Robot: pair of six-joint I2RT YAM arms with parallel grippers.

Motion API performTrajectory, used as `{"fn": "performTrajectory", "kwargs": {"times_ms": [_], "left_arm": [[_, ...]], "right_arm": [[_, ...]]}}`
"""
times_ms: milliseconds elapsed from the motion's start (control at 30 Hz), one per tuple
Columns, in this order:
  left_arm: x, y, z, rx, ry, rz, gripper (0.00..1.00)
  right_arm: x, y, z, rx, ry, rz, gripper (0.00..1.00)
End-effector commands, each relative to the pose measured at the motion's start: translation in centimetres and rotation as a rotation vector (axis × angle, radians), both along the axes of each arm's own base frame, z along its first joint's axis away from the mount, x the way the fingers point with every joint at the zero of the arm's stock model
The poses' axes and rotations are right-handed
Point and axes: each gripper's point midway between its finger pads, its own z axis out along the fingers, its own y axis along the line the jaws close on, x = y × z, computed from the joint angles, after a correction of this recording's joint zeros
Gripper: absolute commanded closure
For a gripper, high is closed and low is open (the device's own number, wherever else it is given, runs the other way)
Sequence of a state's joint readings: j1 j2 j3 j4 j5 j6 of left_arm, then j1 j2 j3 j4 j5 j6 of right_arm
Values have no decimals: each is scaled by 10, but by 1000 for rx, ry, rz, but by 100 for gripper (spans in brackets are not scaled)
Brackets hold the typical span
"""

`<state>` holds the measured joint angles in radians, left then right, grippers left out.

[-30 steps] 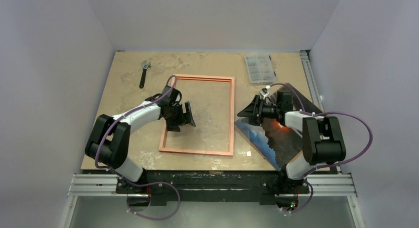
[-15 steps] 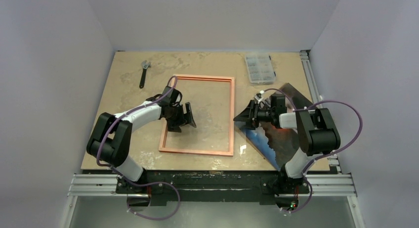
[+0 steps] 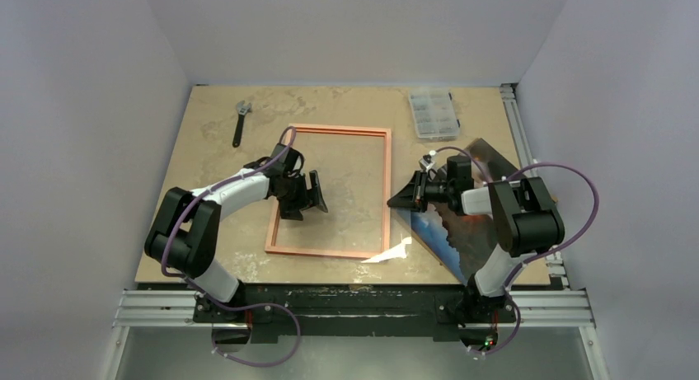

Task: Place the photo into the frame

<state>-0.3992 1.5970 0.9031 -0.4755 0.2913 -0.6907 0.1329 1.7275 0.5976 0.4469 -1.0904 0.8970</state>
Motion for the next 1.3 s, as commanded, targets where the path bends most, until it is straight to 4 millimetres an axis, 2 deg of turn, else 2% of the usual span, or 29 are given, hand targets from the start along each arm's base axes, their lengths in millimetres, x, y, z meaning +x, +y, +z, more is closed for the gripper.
{"fn": "performTrajectory", "kwargs": {"times_ms": [0,100,233,367,467,533,633,733,833,1000,1067,1167,1267], "left_arm": [[3,1,13,-12,-46,-10,23],[3,2,30,-16,-88,-12,22],[2,12,53,14,-147,-4,21],[6,33,71,101,-222,42,20],[7,60,76,210,-245,115,20],[8,80,73,268,-239,166,20],[6,109,59,335,-181,228,21],[5,125,41,353,-122,245,23],[7,119,23,334,-80,209,24],[5,114,-6,323,-19,197,31],[3,111,-6,325,-19,189,36],[1,102,-5,293,-17,165,51],[-3,95,-8,314,-6,134,53]], "right_arm": [[-1,0,10,-30,-65,12,92],[1,-2,16,-55,-88,11,99],[5,-5,35,-98,-127,5,100],[14,-7,68,-134,-197,-10,100],[17,-9,98,-146,-240,-22,100],[19,-9,121,-144,-279,-31,100],[19,-9,153,-141,-339,-47,100],[19,-9,179,-130,-380,-57,100],[18,-9,193,-115,-393,-64,100],[16,-8,205,-92,-402,-67,100],[16,-8,207,-89,-407,-68,100],[16,-7,209,-83,-404,-63,100],[16,-6,211,-79,-406,-65,100]]}}
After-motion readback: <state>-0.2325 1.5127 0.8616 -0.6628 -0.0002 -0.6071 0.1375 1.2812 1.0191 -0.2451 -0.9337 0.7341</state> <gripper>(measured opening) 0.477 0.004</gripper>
